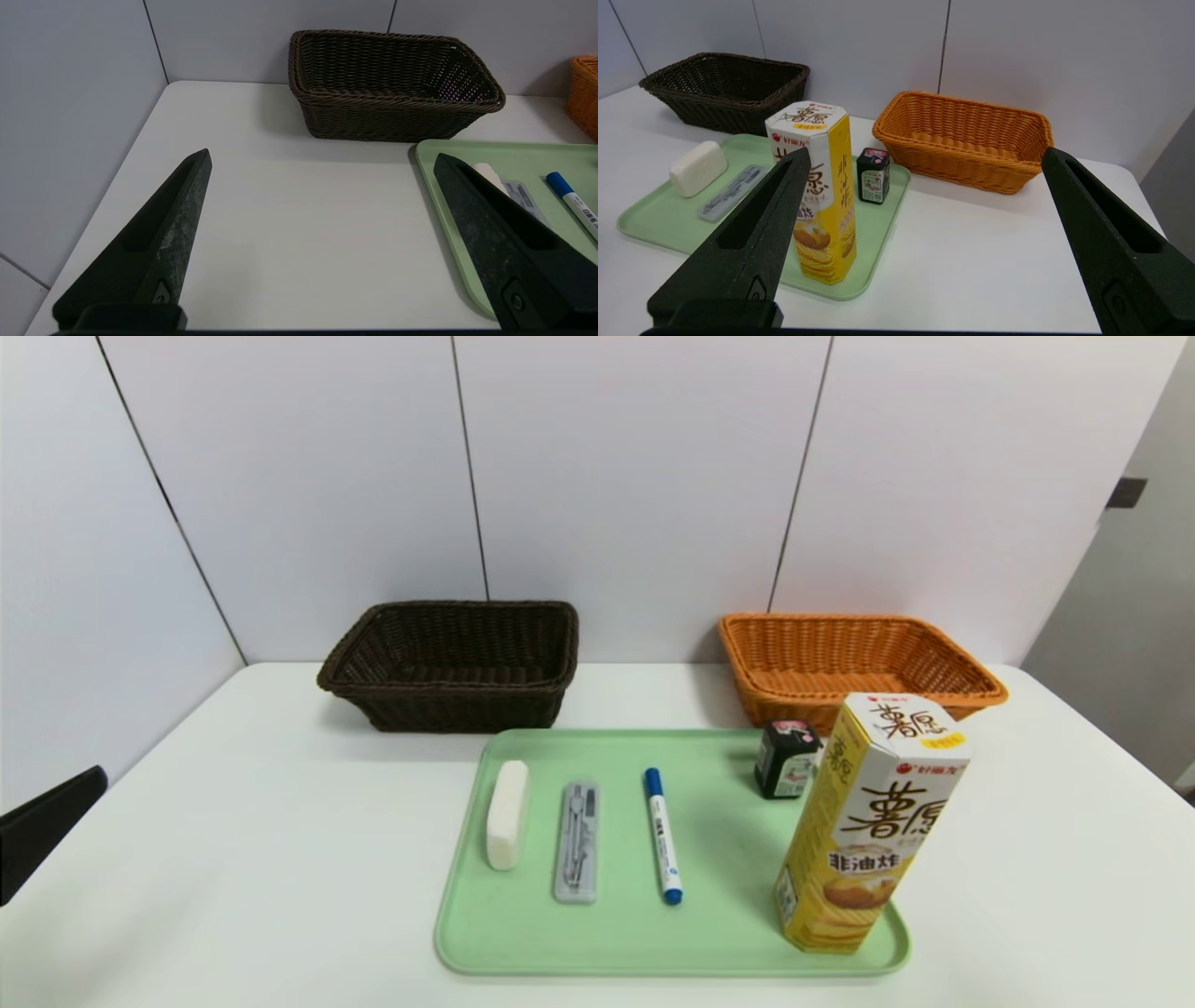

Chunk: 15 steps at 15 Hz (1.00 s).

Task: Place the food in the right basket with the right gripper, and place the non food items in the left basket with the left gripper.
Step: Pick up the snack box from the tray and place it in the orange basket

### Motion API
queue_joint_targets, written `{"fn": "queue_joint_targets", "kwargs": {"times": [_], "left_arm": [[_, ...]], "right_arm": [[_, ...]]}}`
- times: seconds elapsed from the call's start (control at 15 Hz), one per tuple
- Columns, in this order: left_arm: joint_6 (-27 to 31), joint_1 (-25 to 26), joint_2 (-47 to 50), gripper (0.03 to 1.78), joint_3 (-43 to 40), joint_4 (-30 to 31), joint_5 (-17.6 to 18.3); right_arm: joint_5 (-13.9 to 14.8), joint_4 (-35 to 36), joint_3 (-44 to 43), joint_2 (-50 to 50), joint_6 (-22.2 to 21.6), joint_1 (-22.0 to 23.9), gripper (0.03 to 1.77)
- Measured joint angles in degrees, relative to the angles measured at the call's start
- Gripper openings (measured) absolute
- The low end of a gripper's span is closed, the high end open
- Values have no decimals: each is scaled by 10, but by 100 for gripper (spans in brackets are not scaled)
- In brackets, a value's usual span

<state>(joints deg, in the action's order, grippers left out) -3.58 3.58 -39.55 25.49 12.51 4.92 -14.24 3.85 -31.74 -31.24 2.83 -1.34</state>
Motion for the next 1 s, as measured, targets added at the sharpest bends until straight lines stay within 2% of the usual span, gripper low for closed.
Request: {"fn": "queue_joint_targets", "kwargs": {"times": [0.2, 0.27, 0.47, 0.73, 1.0], "left_arm": [[2, -1, -47, 169, 5, 2, 1], [1, -1, -54, 169, -1, 2, 1], [-1, -1, -64, 169, -26, 2, 1], [0, -1, -66, 169, -34, 2, 3], [1, -1, -50, 169, -39, -4, 3]], "right_arm": [[-41, 39, 6, -84, 22, -6, 171], [-47, 41, 19, -100, 24, -12, 171], [-50, 41, 68, -127, 36, -36, 171], [-49, 41, 102, -138, 53, -102, 171], [-49, 60, 100, -173, 54, -121, 171]]}}
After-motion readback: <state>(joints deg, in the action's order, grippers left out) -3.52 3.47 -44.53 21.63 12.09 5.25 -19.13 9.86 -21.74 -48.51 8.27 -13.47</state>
